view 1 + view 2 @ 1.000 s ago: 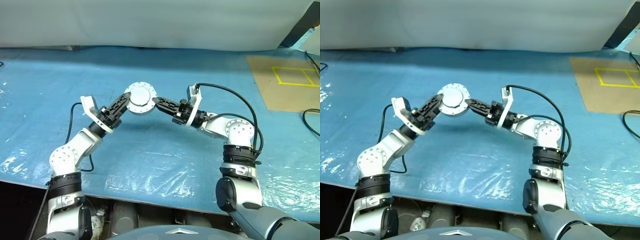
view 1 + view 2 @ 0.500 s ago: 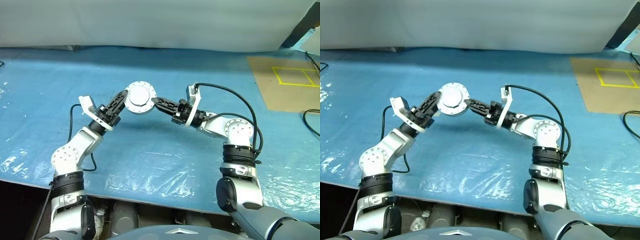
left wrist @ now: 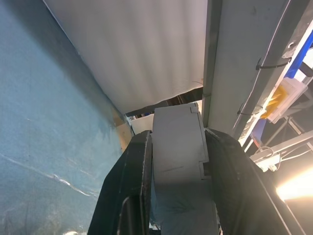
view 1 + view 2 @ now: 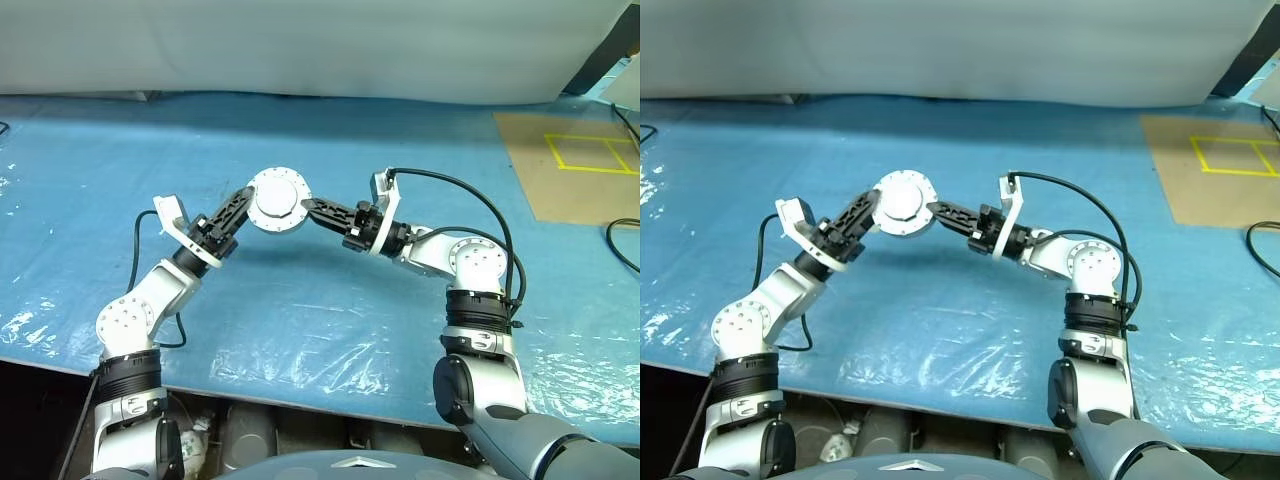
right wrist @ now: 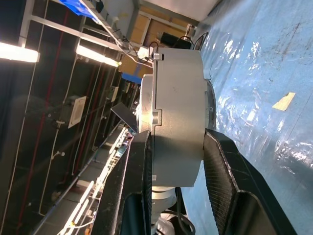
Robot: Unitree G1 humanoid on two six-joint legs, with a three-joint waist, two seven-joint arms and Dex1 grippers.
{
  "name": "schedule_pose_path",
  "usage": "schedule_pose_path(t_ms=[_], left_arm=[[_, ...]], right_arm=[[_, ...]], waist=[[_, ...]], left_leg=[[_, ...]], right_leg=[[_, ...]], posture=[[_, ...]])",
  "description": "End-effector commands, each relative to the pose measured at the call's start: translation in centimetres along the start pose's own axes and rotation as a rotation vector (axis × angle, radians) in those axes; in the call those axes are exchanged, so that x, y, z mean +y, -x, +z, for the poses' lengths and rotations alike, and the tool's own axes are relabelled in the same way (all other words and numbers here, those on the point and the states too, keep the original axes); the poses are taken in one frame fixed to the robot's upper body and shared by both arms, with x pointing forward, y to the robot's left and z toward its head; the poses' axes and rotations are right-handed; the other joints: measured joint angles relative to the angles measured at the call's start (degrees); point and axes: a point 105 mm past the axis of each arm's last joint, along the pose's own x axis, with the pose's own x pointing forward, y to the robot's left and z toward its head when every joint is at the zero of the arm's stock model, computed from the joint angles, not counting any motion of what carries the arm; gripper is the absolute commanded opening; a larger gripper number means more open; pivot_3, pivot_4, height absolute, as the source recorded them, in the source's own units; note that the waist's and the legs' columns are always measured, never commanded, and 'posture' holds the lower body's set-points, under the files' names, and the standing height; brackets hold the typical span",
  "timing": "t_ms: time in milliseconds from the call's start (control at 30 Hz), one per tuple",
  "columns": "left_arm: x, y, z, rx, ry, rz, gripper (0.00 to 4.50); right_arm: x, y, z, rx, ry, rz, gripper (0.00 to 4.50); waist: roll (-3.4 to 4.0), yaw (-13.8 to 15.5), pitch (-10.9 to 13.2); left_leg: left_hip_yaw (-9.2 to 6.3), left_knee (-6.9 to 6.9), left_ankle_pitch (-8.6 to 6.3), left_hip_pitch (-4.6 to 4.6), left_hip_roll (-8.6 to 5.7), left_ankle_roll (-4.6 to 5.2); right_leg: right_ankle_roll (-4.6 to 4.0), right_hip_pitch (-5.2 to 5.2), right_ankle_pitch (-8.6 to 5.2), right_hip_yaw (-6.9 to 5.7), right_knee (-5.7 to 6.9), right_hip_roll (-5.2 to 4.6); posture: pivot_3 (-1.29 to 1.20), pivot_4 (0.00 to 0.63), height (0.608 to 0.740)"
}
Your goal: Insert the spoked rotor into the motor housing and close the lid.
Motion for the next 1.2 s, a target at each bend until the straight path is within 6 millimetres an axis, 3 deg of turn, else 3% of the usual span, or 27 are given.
schedule_pose_path(t_ms=[33, 400, 567, 767, 1200], left_arm=[[-1.5, -0.4, -0.6, 0.054, -0.040, -0.062, 1.25], [-1.1, -0.6, 0.3, 0.013, -0.050, -0.037, 1.25], [-1.0, -1.0, 1.0, -0.023, -0.050, -0.031, 1.25], [-1.2, -1.3, 2.0, -0.065, -0.062, -0.033, 1.25], [-0.8, 0.8, 8.8, -0.330, -0.166, 0.061, 1.25]], right_arm=[[1.8, -0.4, 0.7, -0.020, 0.027, 0.085, 1.11], [0.7, -0.4, 1.7, -0.089, 0.106, -0.019, 1.11], [0.5, -0.4, 1.1, -0.047, 0.031, 0.015, 2.70], [0.4, -0.4, 1.0, -0.041, 0.008, 0.024, 2.70], [-0.3, -0.5, 0.7, -0.032, -0.005, -0.008, 2.70]], waist=[[0.00, 0.00, 0.00], [0.00, -0.02, 0.00], [0.00, 0.00, 0.00], [0.00, 0.01, 0.00], [-0.01, 0.02, 0.00]], left_leg=[[0.00, 0.00, 0.00, 0.00, 0.00, 0.00], [0.00, 0.01, 0.00, 0.00, 0.01, 0.00], [-0.01, 0.03, 0.00, -0.01, -0.01, 0.00], [-0.03, 0.04, 0.00, -0.02, 0.00, 0.00], [-0.08, 0.09, 0.00, -0.08, 0.00, 0.00]], right_leg=[[0.00, 0.00, 0.00, 0.00, 0.00, 0.00], [0.00, 0.00, 0.00, 0.00, 0.01, 0.00], [0.01, 0.01, 0.00, 0.00, 0.01, -0.01], [0.00, 0.01, 0.00, -0.01, 0.02, 0.00], [0.01, 0.01, 0.01, -0.05, 0.01, 0.01]], posture=[[0.00, 0.150, 0.740], [0.00, 0.150, 0.740], [0.00, 0.150, 0.740], [0.00, 0.150, 0.740], [0.00, 0.150, 0.740]])
